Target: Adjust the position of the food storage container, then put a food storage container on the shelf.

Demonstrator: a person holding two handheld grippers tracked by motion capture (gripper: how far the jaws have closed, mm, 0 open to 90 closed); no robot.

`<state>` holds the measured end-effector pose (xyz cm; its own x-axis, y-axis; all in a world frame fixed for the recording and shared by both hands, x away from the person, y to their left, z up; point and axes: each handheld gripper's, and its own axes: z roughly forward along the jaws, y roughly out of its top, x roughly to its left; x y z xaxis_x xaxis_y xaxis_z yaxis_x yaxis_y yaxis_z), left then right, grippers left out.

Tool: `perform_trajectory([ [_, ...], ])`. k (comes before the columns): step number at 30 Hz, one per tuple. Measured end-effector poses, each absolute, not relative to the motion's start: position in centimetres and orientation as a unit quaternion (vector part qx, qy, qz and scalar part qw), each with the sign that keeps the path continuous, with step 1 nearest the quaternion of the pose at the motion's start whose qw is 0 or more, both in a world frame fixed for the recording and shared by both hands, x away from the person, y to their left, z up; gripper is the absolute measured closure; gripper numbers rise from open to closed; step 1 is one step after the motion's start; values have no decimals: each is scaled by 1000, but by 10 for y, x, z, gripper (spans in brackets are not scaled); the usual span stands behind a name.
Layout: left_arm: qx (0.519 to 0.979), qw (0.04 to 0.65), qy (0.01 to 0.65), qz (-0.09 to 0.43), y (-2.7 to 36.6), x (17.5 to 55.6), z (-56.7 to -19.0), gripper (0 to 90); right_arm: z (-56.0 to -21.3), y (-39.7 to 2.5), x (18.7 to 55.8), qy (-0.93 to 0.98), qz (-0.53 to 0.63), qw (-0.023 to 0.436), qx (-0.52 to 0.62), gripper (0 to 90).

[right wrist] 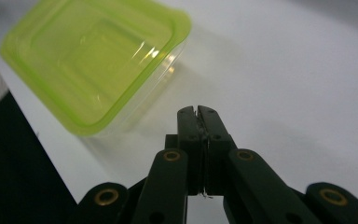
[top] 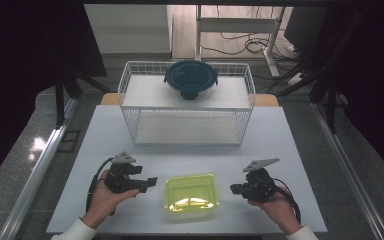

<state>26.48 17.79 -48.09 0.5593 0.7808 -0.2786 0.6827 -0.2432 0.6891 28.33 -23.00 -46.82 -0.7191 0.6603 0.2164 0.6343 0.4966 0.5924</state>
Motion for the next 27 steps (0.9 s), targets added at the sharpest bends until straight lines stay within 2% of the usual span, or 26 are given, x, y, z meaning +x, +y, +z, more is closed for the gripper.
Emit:
perform_trajectory([
  [1,783,404,469,61,178,264,-481,241,-469,-232,282,860,342,18,379,826],
  [5,772,410,480,70,177,259,-482,232,-471,-234,278,834,359,33,418,476],
  [8,767,414,485,65,175,255,-481,220,-469,-237,278,813,372,33,446,332],
  [18,753,421,502,59,177,245,-480,218,-469,-239,277,792,407,2,455,250],
  [27,754,422,502,24,171,241,-483,209,-466,-232,273,791,417,-7,448,268],
])
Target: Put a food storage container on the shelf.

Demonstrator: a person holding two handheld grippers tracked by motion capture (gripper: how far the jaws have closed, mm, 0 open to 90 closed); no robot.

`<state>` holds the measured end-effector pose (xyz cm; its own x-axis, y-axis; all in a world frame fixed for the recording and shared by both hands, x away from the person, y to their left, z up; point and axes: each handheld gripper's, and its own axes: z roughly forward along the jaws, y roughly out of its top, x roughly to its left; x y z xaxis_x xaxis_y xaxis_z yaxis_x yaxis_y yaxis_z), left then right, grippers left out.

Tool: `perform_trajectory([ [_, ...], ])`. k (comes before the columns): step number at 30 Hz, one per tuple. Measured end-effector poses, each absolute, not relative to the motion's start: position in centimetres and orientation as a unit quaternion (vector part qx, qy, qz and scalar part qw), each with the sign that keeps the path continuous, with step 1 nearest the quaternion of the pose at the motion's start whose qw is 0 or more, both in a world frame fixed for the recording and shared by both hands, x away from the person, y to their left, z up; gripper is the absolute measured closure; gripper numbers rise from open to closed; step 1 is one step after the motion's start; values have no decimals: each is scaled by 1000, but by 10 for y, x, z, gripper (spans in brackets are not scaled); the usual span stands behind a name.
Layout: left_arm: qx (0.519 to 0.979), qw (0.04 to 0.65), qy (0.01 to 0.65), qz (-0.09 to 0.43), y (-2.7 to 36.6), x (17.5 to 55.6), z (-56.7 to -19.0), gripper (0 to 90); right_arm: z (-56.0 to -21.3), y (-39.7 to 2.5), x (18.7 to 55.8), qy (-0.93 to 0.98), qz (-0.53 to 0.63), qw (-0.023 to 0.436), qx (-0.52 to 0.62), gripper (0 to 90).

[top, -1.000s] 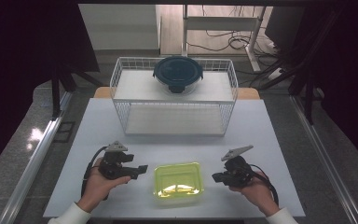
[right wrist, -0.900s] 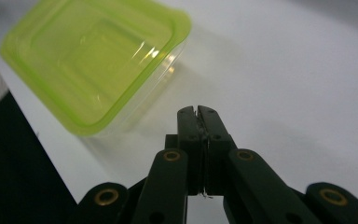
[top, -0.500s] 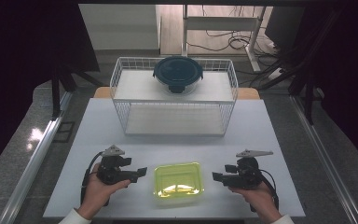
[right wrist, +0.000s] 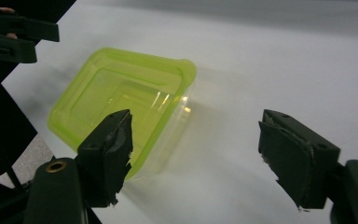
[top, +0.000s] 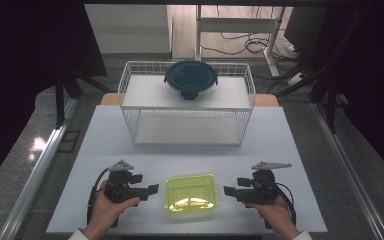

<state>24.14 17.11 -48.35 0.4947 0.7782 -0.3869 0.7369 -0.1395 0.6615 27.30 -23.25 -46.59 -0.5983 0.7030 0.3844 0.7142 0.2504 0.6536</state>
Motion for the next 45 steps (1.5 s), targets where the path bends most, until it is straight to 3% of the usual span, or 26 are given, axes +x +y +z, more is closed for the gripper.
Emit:
perform_trajectory([
  [20,709,446,536,-101,156,244,-506,258,-490,-199,278,-791,-399,73,-458,357],
  [33,694,444,545,-154,146,253,-520,410,-500,-193,289,-775,-404,105,-474,512],
  [39,685,441,550,-184,143,255,-525,590,-504,-196,291,-765,-405,136,-482,607],
  [45,675,438,565,-183,146,254,-526,689,-503,-199,289,-752,-410,158,-491,699],
])
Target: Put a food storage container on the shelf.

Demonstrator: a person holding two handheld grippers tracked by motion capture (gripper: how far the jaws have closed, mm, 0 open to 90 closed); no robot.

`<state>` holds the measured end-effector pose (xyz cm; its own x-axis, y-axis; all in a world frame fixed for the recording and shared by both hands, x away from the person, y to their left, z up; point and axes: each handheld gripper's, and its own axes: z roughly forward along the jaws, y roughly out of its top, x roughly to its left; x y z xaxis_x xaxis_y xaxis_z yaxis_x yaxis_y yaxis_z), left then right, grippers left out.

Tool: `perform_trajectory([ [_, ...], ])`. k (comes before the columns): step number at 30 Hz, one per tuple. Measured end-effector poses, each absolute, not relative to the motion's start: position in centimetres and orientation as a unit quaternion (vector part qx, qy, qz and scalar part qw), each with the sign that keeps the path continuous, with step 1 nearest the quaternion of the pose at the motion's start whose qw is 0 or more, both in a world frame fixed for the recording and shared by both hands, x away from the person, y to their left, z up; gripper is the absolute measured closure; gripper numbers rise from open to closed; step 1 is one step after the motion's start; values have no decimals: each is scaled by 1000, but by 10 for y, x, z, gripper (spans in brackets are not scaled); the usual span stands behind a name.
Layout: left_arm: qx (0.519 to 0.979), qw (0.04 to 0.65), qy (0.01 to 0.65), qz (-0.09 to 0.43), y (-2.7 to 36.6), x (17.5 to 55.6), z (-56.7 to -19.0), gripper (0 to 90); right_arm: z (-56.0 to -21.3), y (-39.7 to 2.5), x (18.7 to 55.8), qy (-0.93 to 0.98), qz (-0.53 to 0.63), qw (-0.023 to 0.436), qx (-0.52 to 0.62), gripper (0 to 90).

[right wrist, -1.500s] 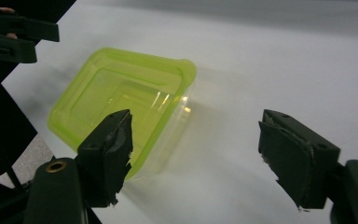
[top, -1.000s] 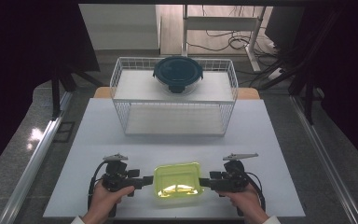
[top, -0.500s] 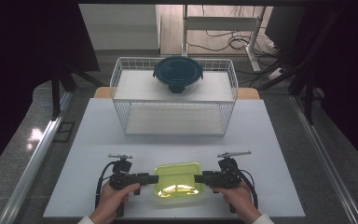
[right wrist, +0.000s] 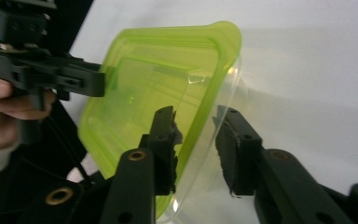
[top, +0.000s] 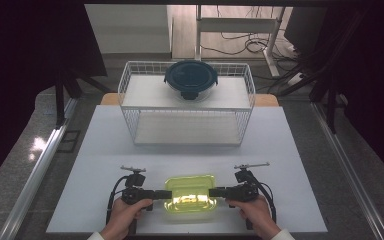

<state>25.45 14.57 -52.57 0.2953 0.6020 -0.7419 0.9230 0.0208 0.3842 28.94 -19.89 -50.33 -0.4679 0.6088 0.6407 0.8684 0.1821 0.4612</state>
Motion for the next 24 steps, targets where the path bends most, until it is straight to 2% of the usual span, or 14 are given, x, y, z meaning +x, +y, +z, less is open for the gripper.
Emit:
perform_trajectory([
  [8,667,453,562,-185,150,253,-522,769,-499,-200,287,-756,-410,151,-488,750],
  [24,688,468,536,-142,150,251,-497,794,-478,-200,283,-764,-432,122,-463,779],
])
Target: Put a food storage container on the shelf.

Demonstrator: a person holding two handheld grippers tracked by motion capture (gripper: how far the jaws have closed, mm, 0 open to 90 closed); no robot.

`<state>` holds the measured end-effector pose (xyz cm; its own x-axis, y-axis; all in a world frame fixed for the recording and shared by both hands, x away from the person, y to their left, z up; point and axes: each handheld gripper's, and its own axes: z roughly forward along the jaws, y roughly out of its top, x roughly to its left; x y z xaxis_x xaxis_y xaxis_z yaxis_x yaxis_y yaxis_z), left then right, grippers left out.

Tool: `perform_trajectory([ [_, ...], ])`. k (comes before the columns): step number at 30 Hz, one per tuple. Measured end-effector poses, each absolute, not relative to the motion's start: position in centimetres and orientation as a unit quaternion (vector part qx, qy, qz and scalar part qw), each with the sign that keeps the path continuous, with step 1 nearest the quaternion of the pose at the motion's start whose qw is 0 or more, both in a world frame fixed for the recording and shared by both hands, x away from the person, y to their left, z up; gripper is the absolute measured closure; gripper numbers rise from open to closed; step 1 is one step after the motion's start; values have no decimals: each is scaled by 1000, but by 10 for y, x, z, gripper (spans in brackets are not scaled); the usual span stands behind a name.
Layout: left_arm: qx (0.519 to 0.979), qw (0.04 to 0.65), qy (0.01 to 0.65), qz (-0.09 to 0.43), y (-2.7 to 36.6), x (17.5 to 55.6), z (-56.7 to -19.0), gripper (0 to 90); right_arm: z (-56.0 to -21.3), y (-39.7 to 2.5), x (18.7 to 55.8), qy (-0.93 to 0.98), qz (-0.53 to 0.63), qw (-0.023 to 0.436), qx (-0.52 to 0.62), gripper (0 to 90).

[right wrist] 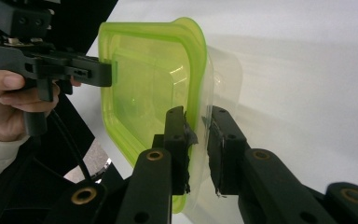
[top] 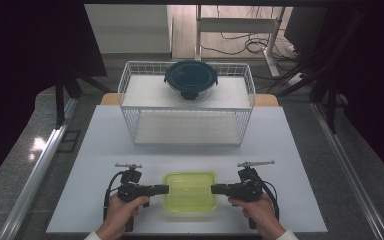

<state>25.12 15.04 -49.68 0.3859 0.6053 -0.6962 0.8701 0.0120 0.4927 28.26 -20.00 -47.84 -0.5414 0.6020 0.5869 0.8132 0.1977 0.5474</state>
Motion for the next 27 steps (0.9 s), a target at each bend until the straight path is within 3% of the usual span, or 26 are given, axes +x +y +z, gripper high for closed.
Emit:
perform_trajectory([
  [27,698,520,490,-52,155,280,-398,794,-379,-193,308,-776,-486,28,-402,781],
])
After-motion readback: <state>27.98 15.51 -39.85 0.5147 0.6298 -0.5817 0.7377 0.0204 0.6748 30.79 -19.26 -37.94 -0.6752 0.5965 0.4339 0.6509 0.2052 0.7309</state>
